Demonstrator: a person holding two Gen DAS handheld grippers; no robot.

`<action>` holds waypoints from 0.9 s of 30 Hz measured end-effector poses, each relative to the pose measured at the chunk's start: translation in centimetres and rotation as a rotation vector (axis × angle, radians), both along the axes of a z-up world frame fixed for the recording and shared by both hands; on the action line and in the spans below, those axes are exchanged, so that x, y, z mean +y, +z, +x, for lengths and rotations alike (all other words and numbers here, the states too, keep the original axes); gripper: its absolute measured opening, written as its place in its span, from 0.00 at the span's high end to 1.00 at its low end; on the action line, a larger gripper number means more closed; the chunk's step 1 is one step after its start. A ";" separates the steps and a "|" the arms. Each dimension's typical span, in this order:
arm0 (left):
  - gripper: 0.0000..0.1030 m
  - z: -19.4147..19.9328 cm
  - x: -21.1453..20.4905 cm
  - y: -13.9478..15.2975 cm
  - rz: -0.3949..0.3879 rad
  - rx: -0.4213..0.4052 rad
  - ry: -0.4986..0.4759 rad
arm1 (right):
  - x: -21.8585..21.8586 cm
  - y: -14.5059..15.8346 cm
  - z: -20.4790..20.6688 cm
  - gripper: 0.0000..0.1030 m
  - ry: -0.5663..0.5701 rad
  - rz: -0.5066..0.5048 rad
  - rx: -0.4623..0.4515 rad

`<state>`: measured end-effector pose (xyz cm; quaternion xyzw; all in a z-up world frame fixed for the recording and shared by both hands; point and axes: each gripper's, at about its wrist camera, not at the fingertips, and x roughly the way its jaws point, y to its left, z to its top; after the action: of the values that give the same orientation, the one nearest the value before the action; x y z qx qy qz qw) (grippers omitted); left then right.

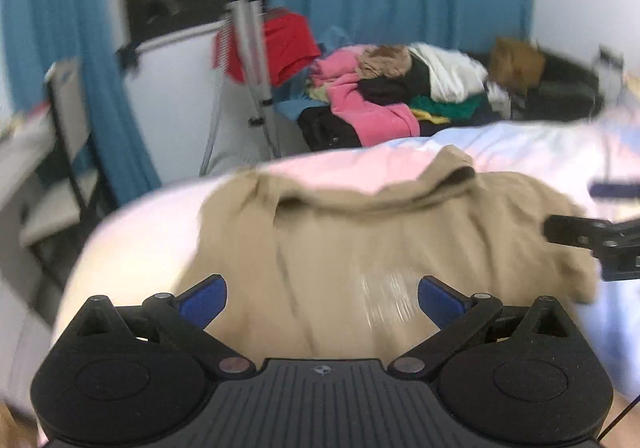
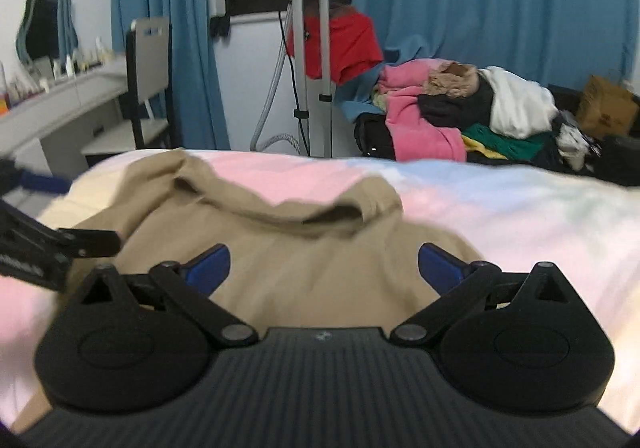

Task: Fold clothes
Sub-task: 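Lay the T-shirt flat on the bedspread and open the right gripper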

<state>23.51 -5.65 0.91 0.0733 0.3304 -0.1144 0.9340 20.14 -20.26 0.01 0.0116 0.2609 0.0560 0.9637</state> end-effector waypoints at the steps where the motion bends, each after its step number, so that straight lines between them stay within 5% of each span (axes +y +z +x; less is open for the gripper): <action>1: 0.01 -2.4 0.9 0.1 -0.014 0.016 0.024 | -0.2 0.0 -2.3 0.01 -0.017 0.021 -0.009; 10: 0.08 -19.7 7.0 -2.2 -0.218 0.204 0.186 | -3.7 -1.9 -17.2 0.09 -0.089 0.181 0.062; 13: 0.09 -23.4 6.2 -2.2 -0.187 0.230 0.144 | -5.3 -3.1 -20.7 0.11 -0.101 0.295 0.133; 15: 0.10 -25.0 5.8 -2.3 -0.141 0.220 0.134 | -6.1 -4.6 -22.5 0.30 -0.139 0.364 0.189; 23: 0.16 -26.2 4.2 -4.3 -0.037 0.215 0.092 | -7.6 -7.4 -25.2 0.29 -0.265 0.540 0.290; 27: 0.17 -26.3 2.3 -4.7 0.082 0.133 0.049 | -7.2 -8.1 -26.0 0.29 -0.258 0.574 0.299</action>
<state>-2.84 -3.32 -3.76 0.0955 0.3979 -0.0824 0.9087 -5.90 -27.45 -8.05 0.3233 0.3690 0.0025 0.8714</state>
